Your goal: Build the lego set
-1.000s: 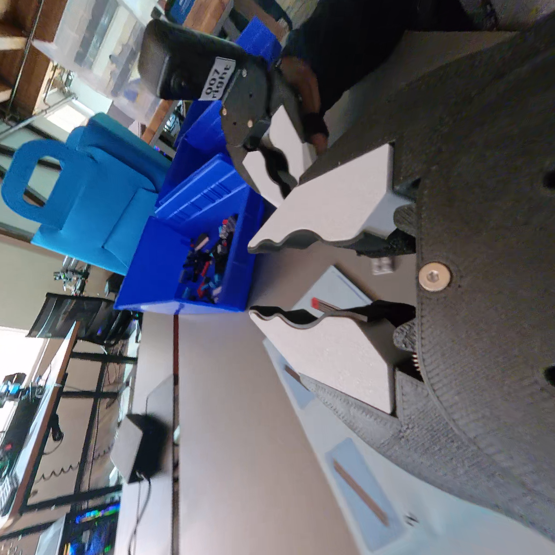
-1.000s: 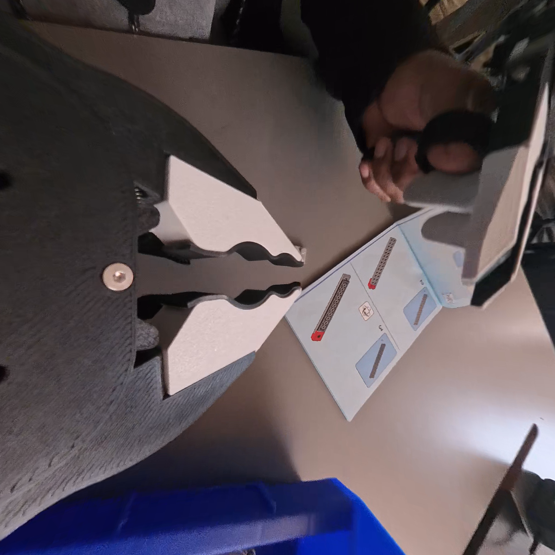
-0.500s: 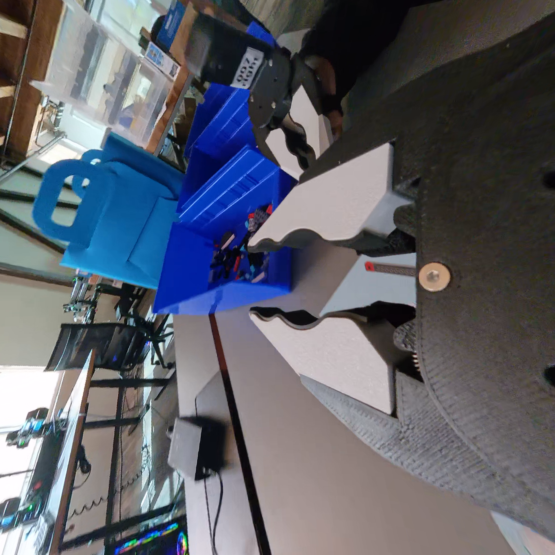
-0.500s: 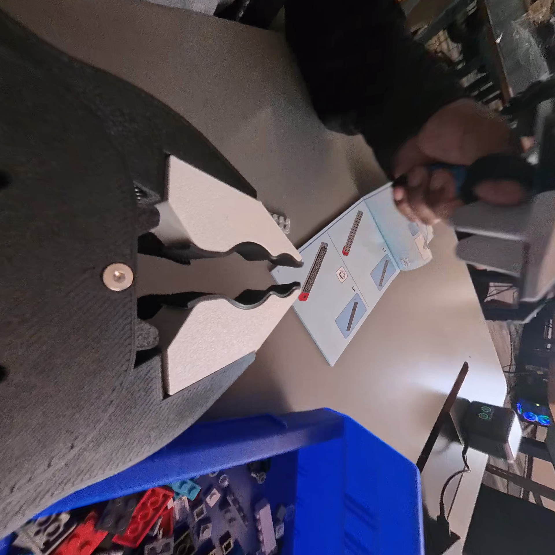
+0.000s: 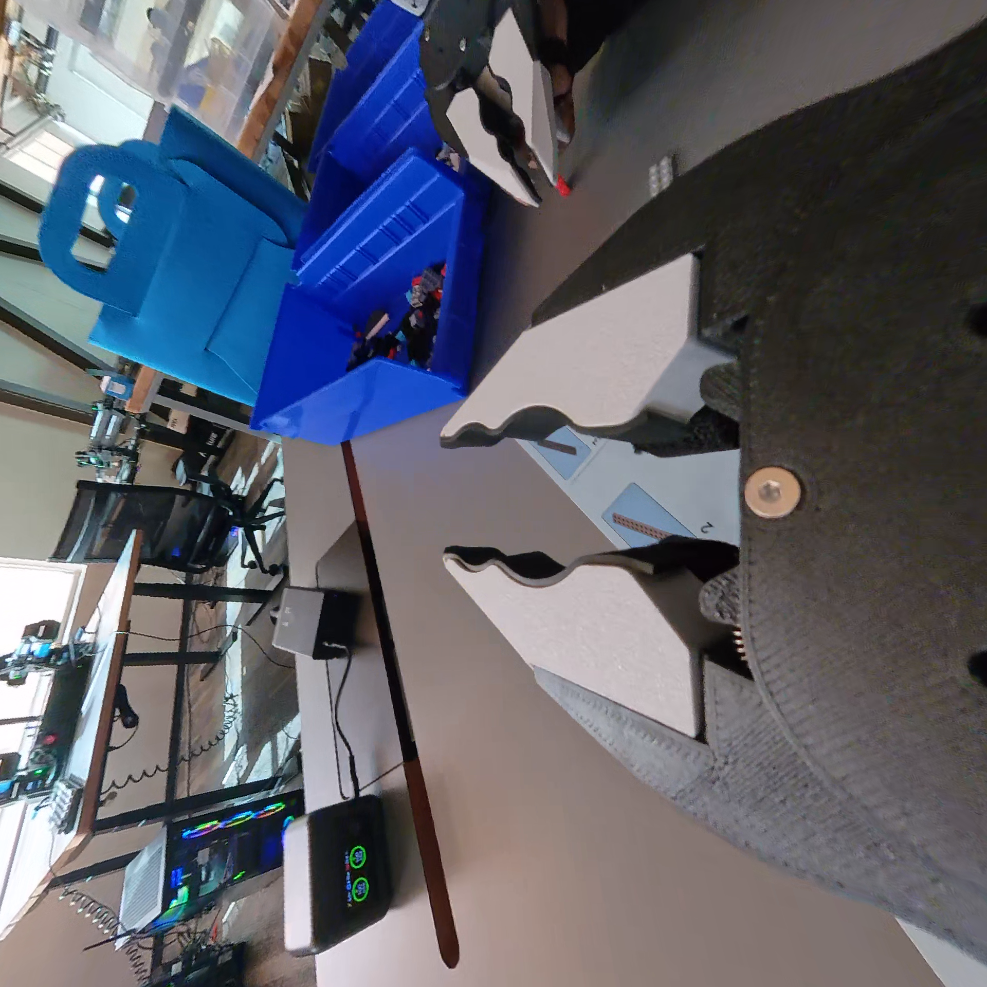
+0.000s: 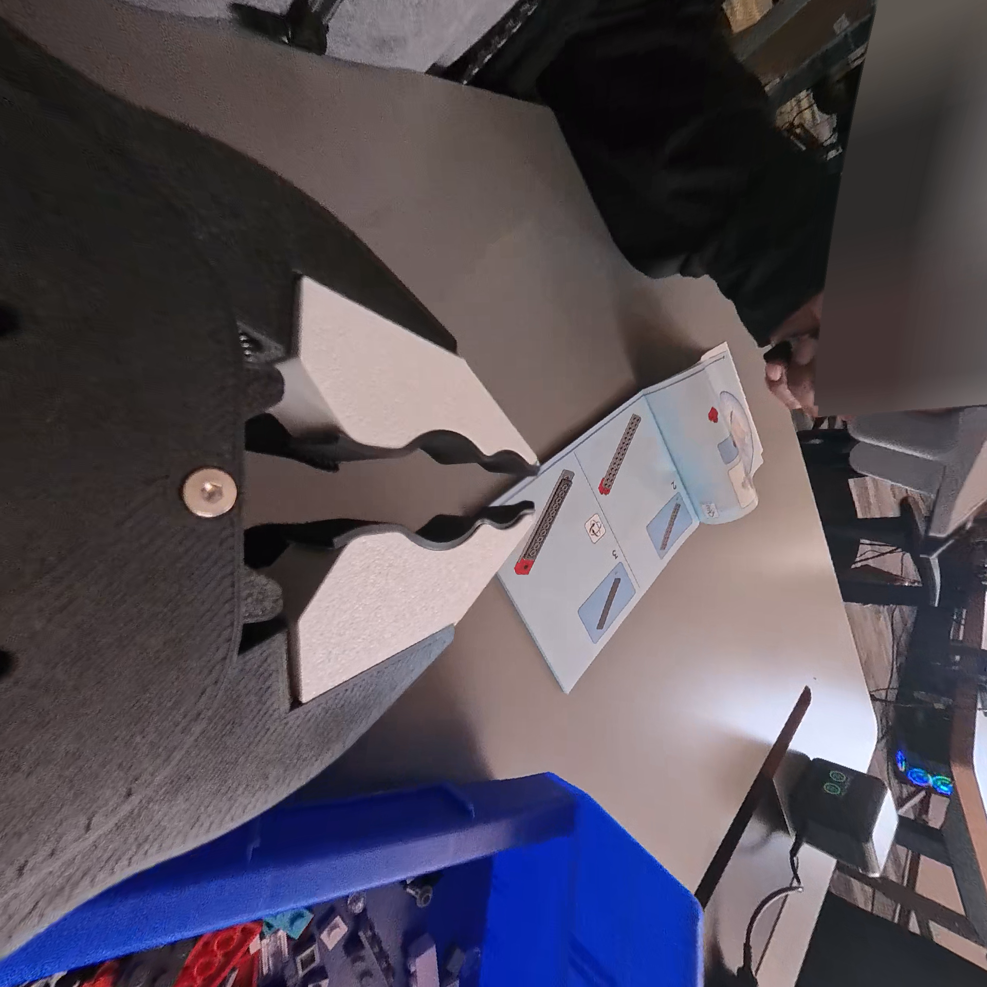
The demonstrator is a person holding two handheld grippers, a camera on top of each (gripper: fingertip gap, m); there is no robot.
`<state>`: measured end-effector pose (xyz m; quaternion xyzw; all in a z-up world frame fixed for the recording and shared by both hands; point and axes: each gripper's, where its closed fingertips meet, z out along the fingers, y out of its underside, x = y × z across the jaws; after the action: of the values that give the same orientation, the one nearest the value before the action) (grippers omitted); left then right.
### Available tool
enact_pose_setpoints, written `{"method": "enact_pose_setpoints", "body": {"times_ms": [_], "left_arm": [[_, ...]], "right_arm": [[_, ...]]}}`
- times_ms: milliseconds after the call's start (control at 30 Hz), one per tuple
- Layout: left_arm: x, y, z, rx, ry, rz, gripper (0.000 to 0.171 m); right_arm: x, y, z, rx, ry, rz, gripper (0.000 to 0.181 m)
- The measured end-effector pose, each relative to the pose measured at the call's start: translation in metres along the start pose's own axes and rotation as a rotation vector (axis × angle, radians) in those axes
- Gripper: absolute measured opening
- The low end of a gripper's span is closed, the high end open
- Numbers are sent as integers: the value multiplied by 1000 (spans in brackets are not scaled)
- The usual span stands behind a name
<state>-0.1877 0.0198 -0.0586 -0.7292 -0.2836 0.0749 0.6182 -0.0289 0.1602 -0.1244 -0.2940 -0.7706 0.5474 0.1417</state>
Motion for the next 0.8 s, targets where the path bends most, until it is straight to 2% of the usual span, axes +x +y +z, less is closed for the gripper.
{"method": "enact_pose_setpoints", "body": {"times_ms": [167,333,800], "left_arm": [[-2,19,4,-90,19,28,37],[0,34,6,-163,26,74,37],[-24,26,1,-86,-54,-16,37]], "right_arm": [[1,11,5,-33,-8,3,14],[2,8,3,-12,-14,18,14],[7,15,4,-20,-24,57,14]]}}
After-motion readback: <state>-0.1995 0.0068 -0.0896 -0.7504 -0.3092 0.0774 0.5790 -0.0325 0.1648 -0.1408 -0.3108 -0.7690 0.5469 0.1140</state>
